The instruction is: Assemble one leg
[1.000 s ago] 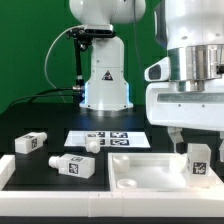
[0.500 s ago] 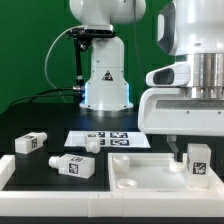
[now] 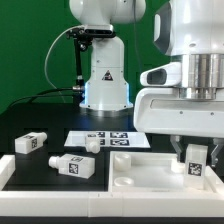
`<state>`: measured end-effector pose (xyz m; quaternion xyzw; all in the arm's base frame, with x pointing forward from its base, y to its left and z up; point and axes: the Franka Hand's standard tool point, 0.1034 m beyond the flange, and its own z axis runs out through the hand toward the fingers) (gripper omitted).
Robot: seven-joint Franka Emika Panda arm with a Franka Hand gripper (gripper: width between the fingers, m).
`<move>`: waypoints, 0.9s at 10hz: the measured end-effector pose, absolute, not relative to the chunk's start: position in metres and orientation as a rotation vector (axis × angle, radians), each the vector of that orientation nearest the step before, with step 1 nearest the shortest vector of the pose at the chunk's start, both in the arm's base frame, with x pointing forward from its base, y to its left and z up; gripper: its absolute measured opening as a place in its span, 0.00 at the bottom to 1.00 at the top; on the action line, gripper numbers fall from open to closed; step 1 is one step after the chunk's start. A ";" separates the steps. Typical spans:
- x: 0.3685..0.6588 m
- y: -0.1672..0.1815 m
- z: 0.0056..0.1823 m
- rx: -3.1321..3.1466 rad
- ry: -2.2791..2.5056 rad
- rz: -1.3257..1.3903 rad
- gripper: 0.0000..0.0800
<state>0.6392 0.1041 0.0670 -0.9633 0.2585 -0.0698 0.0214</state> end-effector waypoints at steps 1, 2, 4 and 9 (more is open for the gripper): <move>0.639 0.100 0.067 -2.988 0.826 -0.220 0.36; 0.639 0.100 0.067 -2.988 0.824 -0.220 0.36; 0.639 0.099 0.067 -2.988 0.825 -0.220 0.36; 0.641 0.114 0.090 -2.997 0.738 -0.197 0.70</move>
Offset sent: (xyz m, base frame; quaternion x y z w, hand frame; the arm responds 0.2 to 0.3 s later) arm 0.0000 0.0000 0.0000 0.0000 0.0000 0.0000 1.0000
